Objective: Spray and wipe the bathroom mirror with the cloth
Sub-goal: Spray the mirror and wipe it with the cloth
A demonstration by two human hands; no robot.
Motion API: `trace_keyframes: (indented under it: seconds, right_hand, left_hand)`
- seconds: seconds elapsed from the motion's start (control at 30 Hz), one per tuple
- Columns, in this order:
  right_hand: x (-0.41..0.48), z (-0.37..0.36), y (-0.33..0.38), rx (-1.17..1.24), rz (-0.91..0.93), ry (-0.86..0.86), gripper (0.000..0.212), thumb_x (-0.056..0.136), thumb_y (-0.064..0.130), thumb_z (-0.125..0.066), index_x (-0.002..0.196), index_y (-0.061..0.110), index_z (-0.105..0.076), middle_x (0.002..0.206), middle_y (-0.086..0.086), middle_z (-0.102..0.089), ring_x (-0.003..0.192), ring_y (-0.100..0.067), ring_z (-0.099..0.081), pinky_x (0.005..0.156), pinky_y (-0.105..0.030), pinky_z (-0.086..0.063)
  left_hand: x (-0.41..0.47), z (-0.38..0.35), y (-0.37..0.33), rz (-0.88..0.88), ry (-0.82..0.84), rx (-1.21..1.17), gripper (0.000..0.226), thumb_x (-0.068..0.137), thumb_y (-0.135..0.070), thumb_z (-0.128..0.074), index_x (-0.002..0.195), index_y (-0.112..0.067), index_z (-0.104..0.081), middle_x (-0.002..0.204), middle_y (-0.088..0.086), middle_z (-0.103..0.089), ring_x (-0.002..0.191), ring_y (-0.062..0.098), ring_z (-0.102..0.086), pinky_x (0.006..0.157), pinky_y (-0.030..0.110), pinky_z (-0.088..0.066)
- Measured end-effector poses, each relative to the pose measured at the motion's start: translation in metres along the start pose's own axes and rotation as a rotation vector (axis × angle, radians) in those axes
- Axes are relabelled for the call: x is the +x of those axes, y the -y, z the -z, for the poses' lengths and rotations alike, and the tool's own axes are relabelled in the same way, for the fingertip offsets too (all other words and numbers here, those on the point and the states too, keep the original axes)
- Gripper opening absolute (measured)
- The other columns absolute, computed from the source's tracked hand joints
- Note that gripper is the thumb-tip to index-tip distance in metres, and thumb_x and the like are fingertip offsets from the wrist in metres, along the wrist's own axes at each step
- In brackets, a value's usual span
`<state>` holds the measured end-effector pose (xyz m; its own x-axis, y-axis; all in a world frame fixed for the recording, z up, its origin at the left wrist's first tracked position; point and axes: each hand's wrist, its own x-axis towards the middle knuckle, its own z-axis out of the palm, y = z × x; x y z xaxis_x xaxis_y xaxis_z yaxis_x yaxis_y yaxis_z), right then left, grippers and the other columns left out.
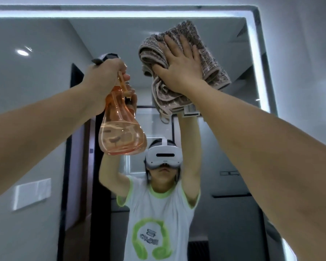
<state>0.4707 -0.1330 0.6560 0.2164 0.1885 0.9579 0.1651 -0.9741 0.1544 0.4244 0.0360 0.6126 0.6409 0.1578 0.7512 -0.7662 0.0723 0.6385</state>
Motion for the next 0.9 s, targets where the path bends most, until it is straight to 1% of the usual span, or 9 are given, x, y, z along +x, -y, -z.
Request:
trace_keyframes:
  seconds: [0.13, 0.27, 0.43, 0.5, 0.57, 0.63, 0.77, 0.83, 0.9]
  right_hand:
    - [-0.012, 0.002, -0.024, -0.001, -0.029, -0.003, 0.064, 0.092, 0.056, -0.023, 0.147, 0.031, -0.002, 0.157, 0.01, 0.006, 0.143, -0.02, 0.014, 0.115, -0.044, 0.01]
    - [-0.024, 0.0, -0.036, 0.007, -0.068, -0.014, 0.064, 0.092, 0.056, -0.023, 0.147, 0.031, -0.002, 0.157, 0.01, 0.006, 0.144, -0.019, 0.014, 0.115, -0.043, 0.009]
    - [-0.048, -0.002, -0.047, 0.026, -0.117, -0.017, 0.064, 0.092, 0.055, -0.025, 0.147, 0.03, -0.003, 0.158, 0.009, 0.006, 0.144, -0.02, 0.013, 0.115, -0.044, 0.01]
    - [-0.061, -0.003, -0.053, 0.022, -0.134, -0.01, 0.065, 0.092, 0.055, -0.025, 0.147, 0.029, -0.003, 0.158, 0.008, 0.005, 0.144, -0.021, 0.013, 0.115, -0.044, 0.009]
    - [-0.075, -0.006, -0.057, 0.014, -0.151, -0.007, 0.065, 0.092, 0.055, -0.024, 0.147, 0.028, -0.003, 0.158, 0.008, 0.005, 0.144, -0.021, 0.012, 0.115, -0.045, 0.009]
    - [-0.087, -0.008, -0.061, 0.009, -0.171, -0.007, 0.066, 0.092, 0.055, -0.024, 0.147, 0.027, -0.002, 0.158, 0.007, 0.005, 0.144, -0.022, 0.012, 0.115, -0.045, 0.009]
    - [-0.105, -0.011, -0.06, 0.012, -0.229, 0.002, 0.065, 0.092, 0.053, -0.026, 0.147, 0.026, -0.004, 0.158, 0.008, 0.006, 0.144, -0.022, 0.012, 0.115, -0.046, 0.008]
    - [-0.109, -0.011, -0.053, 0.029, -0.272, -0.001, 0.065, 0.092, 0.053, -0.026, 0.147, 0.027, -0.004, 0.158, 0.008, 0.007, 0.144, -0.023, 0.013, 0.115, -0.046, 0.009]
    - [-0.11, -0.013, -0.039, 0.063, -0.307, 0.007, 0.064, 0.092, 0.054, -0.025, 0.147, 0.029, -0.003, 0.158, 0.007, 0.007, 0.143, -0.024, 0.014, 0.114, -0.047, 0.01]
  left_hand:
    - [-0.006, -0.01, 0.005, -0.012, 0.014, 0.029, 0.005, 0.083, -0.017, -0.053, 0.08, -0.013, -0.054, 0.072, 0.0, -0.057, 0.07, 0.016, -0.059, 0.076, 0.032, -0.059]
    - [-0.011, -0.009, 0.007, 0.004, 0.012, 0.033, 0.006, 0.081, -0.016, -0.055, 0.085, -0.012, -0.055, 0.075, 0.001, -0.059, 0.072, 0.017, -0.061, 0.075, 0.033, -0.06]
    - [-0.026, -0.01, 0.015, 0.013, 0.016, 0.013, 0.003, 0.083, -0.015, -0.053, 0.083, -0.012, -0.053, 0.071, 0.0, -0.057, 0.065, 0.013, -0.058, 0.062, 0.026, -0.059]
    - [-0.034, -0.012, 0.021, 0.031, 0.02, -0.005, 0.004, 0.084, -0.015, -0.053, 0.081, -0.013, -0.053, 0.069, -0.001, -0.056, 0.062, 0.011, -0.057, 0.066, 0.025, -0.058]
    - [-0.043, -0.014, 0.028, 0.04, 0.02, 0.009, 0.004, 0.083, -0.017, -0.054, 0.083, -0.013, -0.055, 0.071, -0.002, -0.058, 0.067, 0.012, -0.06, 0.073, 0.028, -0.058]
    - [-0.05, -0.014, 0.032, 0.042, 0.023, 0.017, 0.005, 0.082, -0.018, -0.055, 0.085, -0.014, -0.056, 0.072, -0.002, -0.06, 0.07, 0.013, -0.061, 0.074, 0.03, -0.059]
    - [-0.063, -0.01, 0.038, 0.051, 0.047, -0.032, 0.003, 0.082, -0.016, -0.053, 0.079, -0.015, -0.054, 0.067, -0.003, -0.057, 0.057, 0.009, -0.059, 0.066, 0.026, -0.057]
    - [-0.069, -0.002, 0.038, 0.051, 0.041, -0.038, 0.004, 0.082, -0.015, -0.053, 0.078, -0.014, -0.055, 0.066, -0.004, -0.057, 0.055, 0.007, -0.06, 0.059, 0.022, -0.057]
    - [-0.072, 0.012, 0.037, 0.037, 0.037, -0.025, 0.005, 0.082, -0.014, -0.053, 0.077, -0.014, -0.056, 0.063, -0.004, -0.058, 0.054, 0.007, -0.061, 0.059, 0.023, -0.057]
